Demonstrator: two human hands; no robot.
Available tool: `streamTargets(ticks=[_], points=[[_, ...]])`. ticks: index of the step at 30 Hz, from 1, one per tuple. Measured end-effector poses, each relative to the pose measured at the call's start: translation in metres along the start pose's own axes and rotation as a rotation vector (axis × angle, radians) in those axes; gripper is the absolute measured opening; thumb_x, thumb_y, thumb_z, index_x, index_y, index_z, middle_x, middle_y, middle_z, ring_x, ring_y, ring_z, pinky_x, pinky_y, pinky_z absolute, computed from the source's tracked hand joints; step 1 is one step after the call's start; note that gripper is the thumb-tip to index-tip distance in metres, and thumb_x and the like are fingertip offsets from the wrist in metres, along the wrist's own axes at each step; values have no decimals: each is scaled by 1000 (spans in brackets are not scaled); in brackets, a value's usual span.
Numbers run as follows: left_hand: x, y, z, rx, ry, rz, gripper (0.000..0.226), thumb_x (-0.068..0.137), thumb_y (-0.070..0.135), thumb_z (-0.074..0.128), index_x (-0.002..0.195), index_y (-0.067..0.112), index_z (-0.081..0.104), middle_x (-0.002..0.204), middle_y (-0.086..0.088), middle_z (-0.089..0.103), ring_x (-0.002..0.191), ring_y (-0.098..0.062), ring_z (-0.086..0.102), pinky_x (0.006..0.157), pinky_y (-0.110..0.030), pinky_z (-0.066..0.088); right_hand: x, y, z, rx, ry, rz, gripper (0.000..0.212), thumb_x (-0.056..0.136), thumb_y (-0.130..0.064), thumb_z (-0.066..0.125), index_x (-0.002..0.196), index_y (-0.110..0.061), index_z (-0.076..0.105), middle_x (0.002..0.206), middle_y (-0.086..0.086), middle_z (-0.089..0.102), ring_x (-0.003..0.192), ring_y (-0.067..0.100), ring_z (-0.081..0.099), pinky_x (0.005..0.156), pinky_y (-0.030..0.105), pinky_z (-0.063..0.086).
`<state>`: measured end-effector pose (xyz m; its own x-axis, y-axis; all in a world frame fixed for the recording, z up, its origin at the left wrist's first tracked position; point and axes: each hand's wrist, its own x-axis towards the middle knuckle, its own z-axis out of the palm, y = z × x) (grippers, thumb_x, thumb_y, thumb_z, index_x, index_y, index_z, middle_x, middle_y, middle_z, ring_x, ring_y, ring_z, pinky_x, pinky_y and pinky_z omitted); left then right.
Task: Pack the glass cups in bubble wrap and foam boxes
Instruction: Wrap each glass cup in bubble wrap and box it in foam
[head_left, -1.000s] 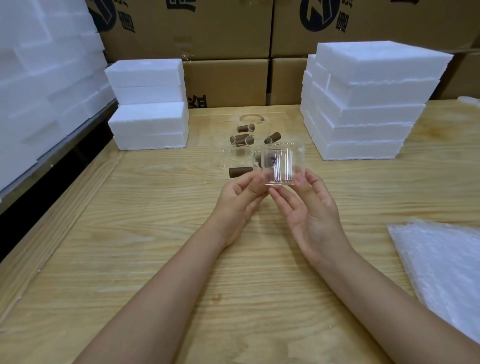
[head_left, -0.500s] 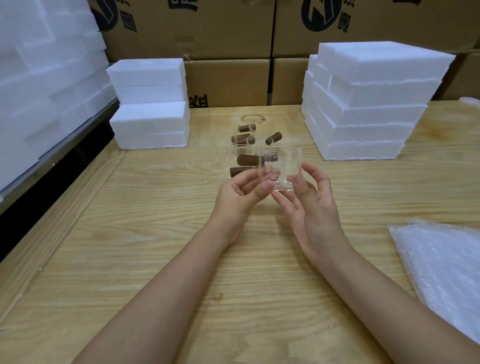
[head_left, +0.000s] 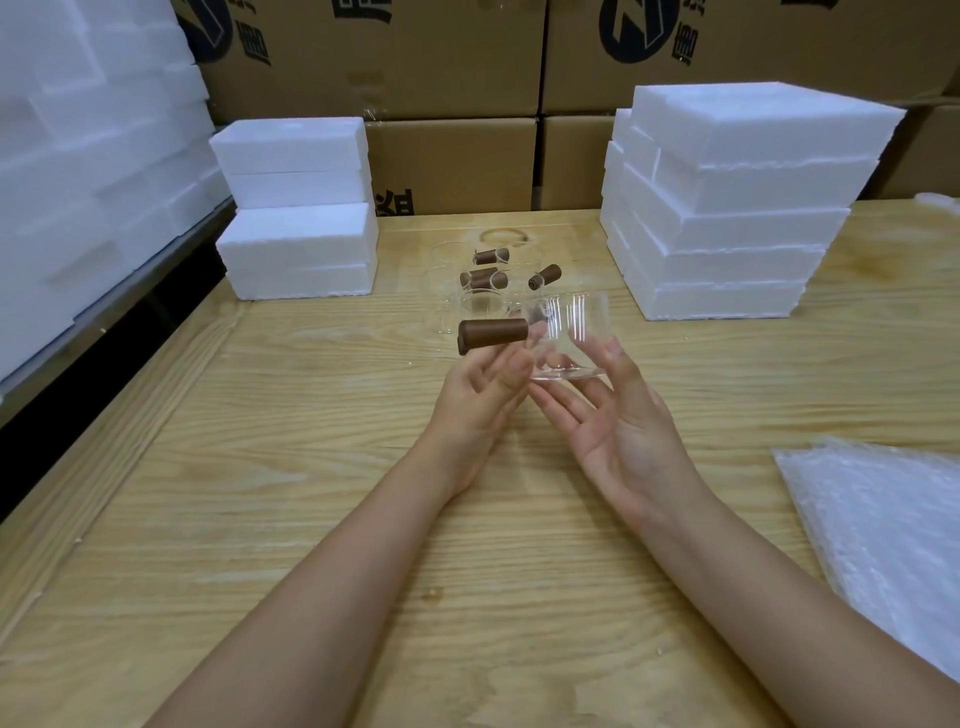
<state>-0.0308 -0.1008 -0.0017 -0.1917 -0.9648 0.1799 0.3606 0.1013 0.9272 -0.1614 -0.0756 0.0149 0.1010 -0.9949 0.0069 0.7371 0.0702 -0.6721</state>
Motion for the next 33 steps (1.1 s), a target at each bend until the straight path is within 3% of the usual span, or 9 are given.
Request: streamTargets(ticks=[4,6,9,12,15,20,26,30,33], points=[[-1,-3,-1,107,-4,-26,40,77,27,73,110,6,63,103,-2,71,105,-18,64,96,-31,47,0,3,0,-28,-37,41,36,83,-37,57,104,-10,68,112,14,69,104,28,67,82,31,56],[-1,-3,-2,112,13,-15,29,81,19,71,107,11,64,101,4,73,104,-11,66,96,-27,49,0,2,-1,-68,-47,36,41,84,-38,55,109,-8,67,113,11,69,105,27,67,84,32,56],[-1,-4,-1,109,42,4,35,76,22,69,108,11,64,97,6,75,101,-6,67,95,-25,51,0,1,0,-193,-6,-6,56,82,-44,53,121,-4,60,111,7,70,102,26,67,86,34,56],[-2,-4,3,106,55,31,42,79,21,74,116,3,64,104,-4,73,106,-18,66,99,-34,50,-2,2,3,-331,51,-99,58,78,-50,51,118,-9,61,105,3,71,93,19,65,86,34,54],[-2,-5,4,83,51,51,41,71,24,74,109,13,64,101,4,74,102,-12,68,85,-24,54,-3,0,4,-294,123,-145,72,67,-48,60,126,-10,49,99,0,61,87,15,64,88,33,54],[0,-6,5,169,77,129,46,61,8,85,101,23,66,98,2,74,94,-12,70,76,-19,54,-2,-2,1,-391,75,-187,55,62,-36,69,112,-20,55,100,-5,60,83,3,67,78,21,54],[-1,0,8,78,58,65,123,40,61,89,135,-2,44,131,-22,57,122,-33,56,104,-42,45,-1,-4,0,-244,12,-75,49,76,-38,61,112,-4,63,104,13,64,92,26,65,80,31,57],[-2,2,8,33,-79,-8,95,55,58,85,127,6,52,116,-12,64,107,-23,63,89,-31,52,1,-1,1,-197,-59,-37,45,69,-45,66,95,-9,74,102,15,66,88,26,68,72,31,56],[-2,-1,8,30,-105,-30,60,71,39,77,122,13,57,116,-10,64,106,-22,62,91,-36,50,1,0,0,-226,-73,-32,55,70,-48,63,103,-5,69,102,12,65,87,28,66,71,30,56]])
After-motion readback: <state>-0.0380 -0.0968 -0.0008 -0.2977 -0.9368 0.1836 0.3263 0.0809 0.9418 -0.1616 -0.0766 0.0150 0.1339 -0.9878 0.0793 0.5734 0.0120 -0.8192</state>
